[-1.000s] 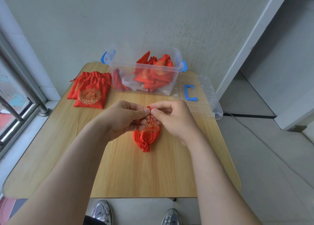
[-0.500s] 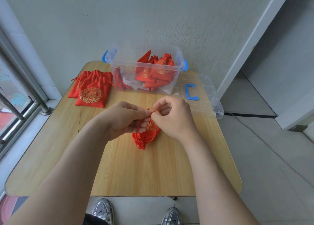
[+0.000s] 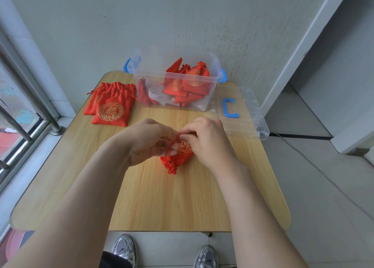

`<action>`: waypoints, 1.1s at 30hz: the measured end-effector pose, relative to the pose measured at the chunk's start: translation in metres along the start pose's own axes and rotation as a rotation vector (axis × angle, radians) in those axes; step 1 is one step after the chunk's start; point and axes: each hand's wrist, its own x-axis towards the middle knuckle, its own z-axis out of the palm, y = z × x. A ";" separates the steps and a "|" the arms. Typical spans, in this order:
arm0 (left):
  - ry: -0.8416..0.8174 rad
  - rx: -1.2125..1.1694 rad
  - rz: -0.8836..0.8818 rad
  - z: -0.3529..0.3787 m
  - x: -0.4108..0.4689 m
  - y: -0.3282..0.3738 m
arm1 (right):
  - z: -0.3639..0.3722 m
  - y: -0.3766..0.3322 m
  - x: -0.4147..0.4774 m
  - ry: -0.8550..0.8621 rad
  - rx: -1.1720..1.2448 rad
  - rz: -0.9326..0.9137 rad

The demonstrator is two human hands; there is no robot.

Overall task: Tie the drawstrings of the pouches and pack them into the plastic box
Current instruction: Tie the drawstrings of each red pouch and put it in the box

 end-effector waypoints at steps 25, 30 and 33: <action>0.140 0.445 0.246 0.014 -0.006 0.000 | -0.012 -0.003 0.000 -0.132 0.548 0.675; 0.155 0.407 0.260 0.011 -0.006 0.000 | -0.011 -0.002 0.001 -0.104 0.615 0.678; 0.191 0.425 0.287 0.010 -0.008 0.000 | -0.012 -0.001 0.001 -0.114 0.775 0.714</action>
